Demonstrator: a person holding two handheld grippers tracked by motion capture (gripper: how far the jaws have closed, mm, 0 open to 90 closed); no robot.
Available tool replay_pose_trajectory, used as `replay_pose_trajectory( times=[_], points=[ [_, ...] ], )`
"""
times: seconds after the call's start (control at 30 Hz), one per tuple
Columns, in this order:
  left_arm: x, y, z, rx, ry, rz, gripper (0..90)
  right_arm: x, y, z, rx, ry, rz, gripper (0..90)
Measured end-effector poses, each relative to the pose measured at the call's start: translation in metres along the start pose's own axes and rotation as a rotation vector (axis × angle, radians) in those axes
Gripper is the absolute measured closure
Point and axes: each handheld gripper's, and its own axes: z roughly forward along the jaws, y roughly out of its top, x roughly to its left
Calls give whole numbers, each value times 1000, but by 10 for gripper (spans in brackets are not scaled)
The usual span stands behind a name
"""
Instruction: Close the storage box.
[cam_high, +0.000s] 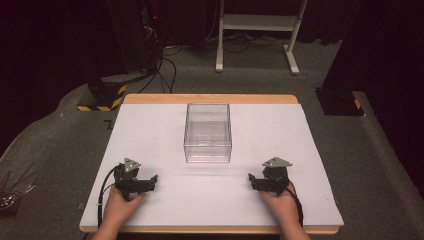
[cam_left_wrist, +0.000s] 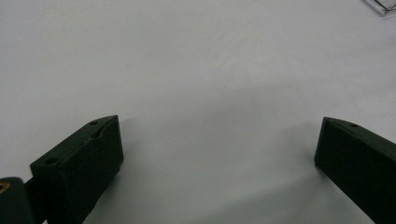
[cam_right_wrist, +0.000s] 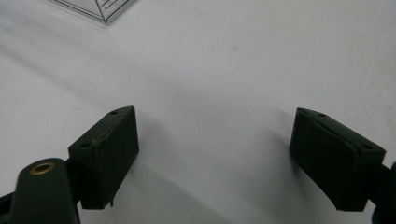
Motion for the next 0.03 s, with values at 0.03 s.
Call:
replay_pose_trajectory(
  times=[0.03],
  points=[
    [0,0,0,0,0,0,15,0,0,0,0,0,0,157]
  ],
)
